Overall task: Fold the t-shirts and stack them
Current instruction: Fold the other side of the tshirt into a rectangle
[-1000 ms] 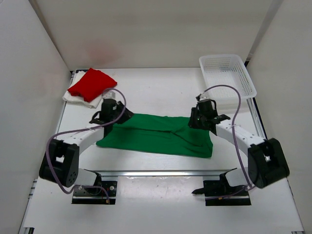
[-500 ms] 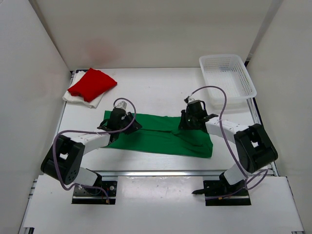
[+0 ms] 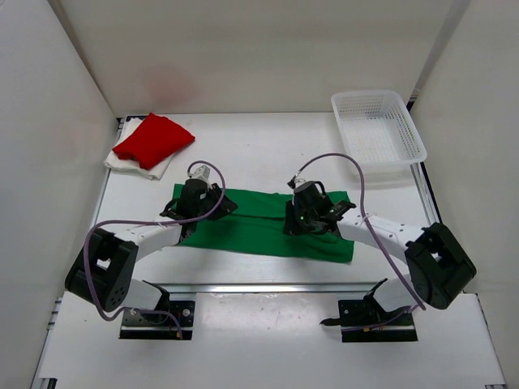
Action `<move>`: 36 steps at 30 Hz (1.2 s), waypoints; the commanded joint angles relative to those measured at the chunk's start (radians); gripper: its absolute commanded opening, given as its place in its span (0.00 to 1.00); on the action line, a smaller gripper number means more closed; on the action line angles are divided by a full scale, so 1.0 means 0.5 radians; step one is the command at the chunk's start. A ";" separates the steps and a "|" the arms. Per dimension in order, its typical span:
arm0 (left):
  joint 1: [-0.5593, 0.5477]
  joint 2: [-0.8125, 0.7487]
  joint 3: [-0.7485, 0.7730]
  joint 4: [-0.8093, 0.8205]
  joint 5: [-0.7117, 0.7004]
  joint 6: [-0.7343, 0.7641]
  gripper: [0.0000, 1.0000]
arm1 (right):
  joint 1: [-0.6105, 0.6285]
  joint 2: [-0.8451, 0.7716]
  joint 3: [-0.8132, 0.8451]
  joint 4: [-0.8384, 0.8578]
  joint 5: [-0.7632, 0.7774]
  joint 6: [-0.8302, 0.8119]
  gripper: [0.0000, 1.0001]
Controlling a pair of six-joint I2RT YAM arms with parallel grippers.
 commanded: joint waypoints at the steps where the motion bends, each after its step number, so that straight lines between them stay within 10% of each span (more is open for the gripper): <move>1: -0.006 -0.116 -0.004 0.055 0.028 0.008 0.33 | -0.055 -0.127 0.134 -0.061 0.161 -0.043 0.17; 15: -0.064 -0.082 -0.044 0.092 0.034 -0.023 0.34 | -0.230 0.149 0.250 -0.221 0.388 -0.224 0.34; 25: -0.061 -0.055 -0.035 0.113 0.089 -0.035 0.34 | -0.144 0.189 0.259 -0.227 0.315 -0.162 0.00; 36: -0.030 -0.061 -0.017 0.168 0.154 -0.078 0.34 | -0.055 -0.014 0.143 -0.368 -0.115 0.116 0.00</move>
